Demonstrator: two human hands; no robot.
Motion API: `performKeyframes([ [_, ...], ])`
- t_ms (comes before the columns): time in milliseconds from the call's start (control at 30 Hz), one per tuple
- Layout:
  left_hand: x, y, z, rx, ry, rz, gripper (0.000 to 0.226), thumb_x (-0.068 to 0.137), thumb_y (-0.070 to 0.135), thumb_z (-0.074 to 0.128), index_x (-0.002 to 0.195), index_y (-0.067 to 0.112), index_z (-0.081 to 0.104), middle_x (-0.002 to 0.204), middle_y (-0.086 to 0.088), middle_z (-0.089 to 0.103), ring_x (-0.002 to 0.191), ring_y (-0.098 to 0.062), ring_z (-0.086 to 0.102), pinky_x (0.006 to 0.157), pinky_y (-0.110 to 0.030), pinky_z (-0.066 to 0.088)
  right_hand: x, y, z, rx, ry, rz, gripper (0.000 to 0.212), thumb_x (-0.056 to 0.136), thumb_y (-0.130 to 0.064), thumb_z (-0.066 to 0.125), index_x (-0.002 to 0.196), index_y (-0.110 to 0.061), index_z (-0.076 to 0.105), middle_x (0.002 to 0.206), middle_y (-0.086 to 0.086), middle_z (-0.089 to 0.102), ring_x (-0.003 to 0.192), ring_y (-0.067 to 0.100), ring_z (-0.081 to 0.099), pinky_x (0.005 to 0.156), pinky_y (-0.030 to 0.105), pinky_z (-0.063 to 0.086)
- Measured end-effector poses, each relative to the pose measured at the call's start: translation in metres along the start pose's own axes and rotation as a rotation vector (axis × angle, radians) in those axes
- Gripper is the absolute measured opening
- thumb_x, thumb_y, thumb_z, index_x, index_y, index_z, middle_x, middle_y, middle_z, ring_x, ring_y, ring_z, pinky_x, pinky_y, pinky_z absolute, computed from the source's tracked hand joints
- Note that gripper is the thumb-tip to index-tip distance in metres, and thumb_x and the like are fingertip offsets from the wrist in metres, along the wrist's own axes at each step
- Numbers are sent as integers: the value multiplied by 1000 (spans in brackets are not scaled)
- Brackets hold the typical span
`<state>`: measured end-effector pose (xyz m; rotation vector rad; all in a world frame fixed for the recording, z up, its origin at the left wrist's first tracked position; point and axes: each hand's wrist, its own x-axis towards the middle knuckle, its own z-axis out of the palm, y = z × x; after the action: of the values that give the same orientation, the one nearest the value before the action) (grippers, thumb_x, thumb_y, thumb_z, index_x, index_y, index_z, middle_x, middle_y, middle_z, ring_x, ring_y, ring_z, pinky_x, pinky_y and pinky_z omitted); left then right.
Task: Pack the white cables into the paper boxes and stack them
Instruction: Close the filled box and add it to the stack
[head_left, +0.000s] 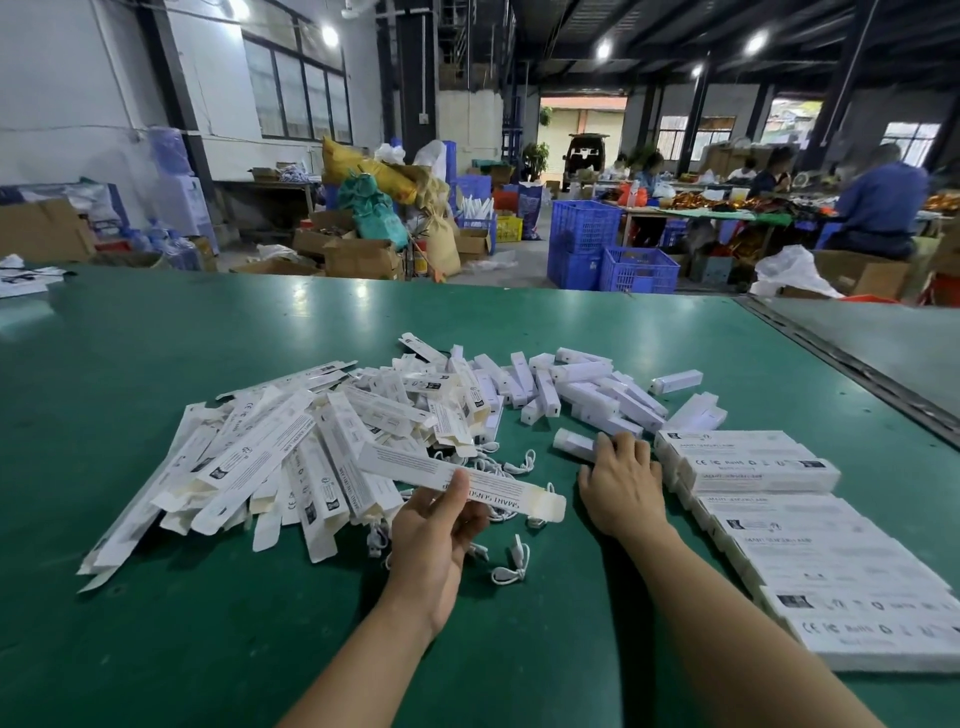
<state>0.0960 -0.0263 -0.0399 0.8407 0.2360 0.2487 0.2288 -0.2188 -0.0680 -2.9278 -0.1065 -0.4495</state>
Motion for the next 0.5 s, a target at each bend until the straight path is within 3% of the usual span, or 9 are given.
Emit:
performKeyframes([
  [133,2,1,-3,-16,8,9,27,68,25,73,81,7,59,67,-6,64,59,-13,66,58,-22,58,-5,2,2,46,-1,-9,32,98,-35,38,125,-18,46,136,10,33,130,31,25,105,47,28],
  [233,4,2,-4,-28,7,36,30,68,26,74,86,7,61,69,-4,70,63,-13,68,60,-22,59,-11,6,3,140,-45,-28,31,100,-33,40,126,-16,43,137,9,40,131,30,27,104,45,30],
  [333,4,0,-4,-19,6,72,29,70,24,73,91,6,62,74,-6,74,65,-14,71,61,-22,59,-17,12,-3,329,-45,-45,27,99,-28,49,121,-12,46,118,8,55,114,29,47,86,37,39],
  [400,4,-1,-4,-15,16,96,29,71,22,73,93,6,62,77,-8,75,67,-16,72,62,-23,59,-21,16,-10,504,-23,18,27,97,-25,56,119,-13,48,104,4,60,99,26,56,73,31,35],
  [500,2,-1,-5,8,31,127,27,71,20,73,90,5,62,75,-11,74,66,-18,73,62,-24,60,-30,24,-19,705,-9,120,24,89,-24,68,108,-24,53,97,-11,62,83,7,59,66,23,39],
])
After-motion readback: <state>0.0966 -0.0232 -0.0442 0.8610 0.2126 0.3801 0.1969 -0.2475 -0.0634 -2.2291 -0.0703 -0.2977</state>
